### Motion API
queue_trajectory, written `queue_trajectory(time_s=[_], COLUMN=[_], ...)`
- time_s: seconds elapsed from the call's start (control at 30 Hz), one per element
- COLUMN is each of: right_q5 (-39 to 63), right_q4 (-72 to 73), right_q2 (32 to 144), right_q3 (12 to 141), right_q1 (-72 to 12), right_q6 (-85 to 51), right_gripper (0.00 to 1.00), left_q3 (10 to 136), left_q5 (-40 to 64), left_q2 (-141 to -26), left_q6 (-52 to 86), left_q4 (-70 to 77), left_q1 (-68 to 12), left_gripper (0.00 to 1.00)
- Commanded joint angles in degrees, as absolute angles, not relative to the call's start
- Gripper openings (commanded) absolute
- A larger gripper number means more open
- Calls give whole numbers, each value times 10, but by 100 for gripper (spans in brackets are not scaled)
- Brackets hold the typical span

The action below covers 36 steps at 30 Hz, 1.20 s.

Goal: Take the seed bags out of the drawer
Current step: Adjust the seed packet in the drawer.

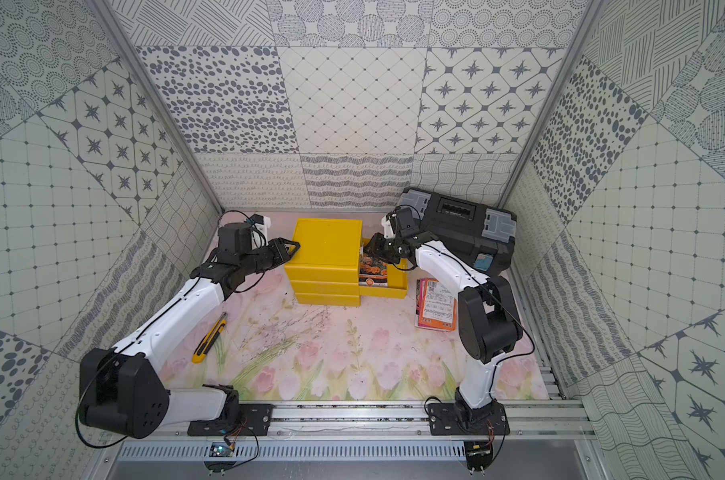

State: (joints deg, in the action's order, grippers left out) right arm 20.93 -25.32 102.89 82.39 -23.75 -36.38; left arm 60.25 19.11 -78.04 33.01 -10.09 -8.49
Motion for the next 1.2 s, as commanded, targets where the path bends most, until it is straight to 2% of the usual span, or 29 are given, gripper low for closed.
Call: queue_trajectory(time_s=[0.0, 0.2, 0.67, 0.87, 1.17], right_q5=[163, 92, 96, 124, 190], right_q4=[-290, -345, -331, -312, -253], right_q2=[1005, 1019, 1080, 1097, 1120], right_q3=[831, 842, 838, 835, 818], right_q1=[-234, -233, -236, -236, -236], right_q6=[-332, -289, -290, -303, -351], right_gripper=[42, 49, 50, 48, 38], left_q3=[586, 585, 583, 583, 581], left_q5=[193, 192, 190, 190, 190], left_q2=[-796, -797, -797, -798, -796], left_q6=[313, 313, 312, 312, 309], left_q4=[-344, -344, -344, -345, -346], left_q1=[-87, -87, -87, -87, -87], left_gripper=[40, 40, 40, 40, 40])
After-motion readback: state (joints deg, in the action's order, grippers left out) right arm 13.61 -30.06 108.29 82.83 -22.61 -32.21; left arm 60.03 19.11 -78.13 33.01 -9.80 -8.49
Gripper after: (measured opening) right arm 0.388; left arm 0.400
